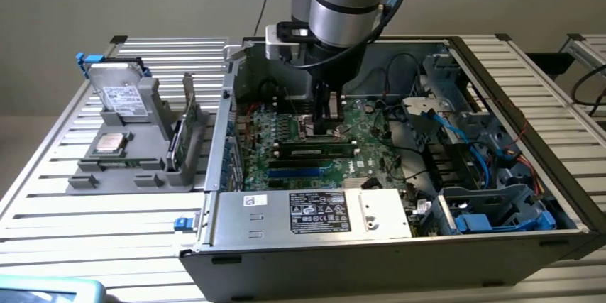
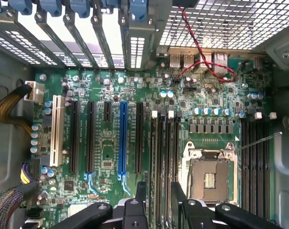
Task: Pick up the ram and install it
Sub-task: 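Press down the ram until it locks into place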
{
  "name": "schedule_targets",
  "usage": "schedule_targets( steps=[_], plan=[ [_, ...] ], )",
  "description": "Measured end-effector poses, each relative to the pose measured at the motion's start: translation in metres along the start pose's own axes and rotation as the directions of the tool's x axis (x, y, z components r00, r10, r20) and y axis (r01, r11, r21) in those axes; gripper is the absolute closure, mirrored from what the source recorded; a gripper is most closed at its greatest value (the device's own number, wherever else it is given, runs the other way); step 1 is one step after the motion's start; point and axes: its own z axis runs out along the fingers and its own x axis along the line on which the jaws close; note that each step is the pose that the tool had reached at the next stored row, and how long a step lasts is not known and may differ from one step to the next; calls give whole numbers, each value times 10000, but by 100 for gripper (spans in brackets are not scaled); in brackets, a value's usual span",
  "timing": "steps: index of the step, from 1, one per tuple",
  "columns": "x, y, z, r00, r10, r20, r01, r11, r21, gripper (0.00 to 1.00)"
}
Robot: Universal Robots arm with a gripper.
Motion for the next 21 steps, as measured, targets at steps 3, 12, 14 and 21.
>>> schedule_targets(
  steps=[3, 12, 14, 21],
  plan=[
    [0, 0, -2, 10000, 0, 1, 0, 10000, 0, 66],
    [0, 0, -2, 10000, 0, 0, 0, 10000, 0, 68],
    [0, 0, -2, 10000, 0, 1, 0, 10000, 0, 75],
    [1, -24, -4, 10000, -1, -1, 1, 10000, -1, 89]
  ],
)
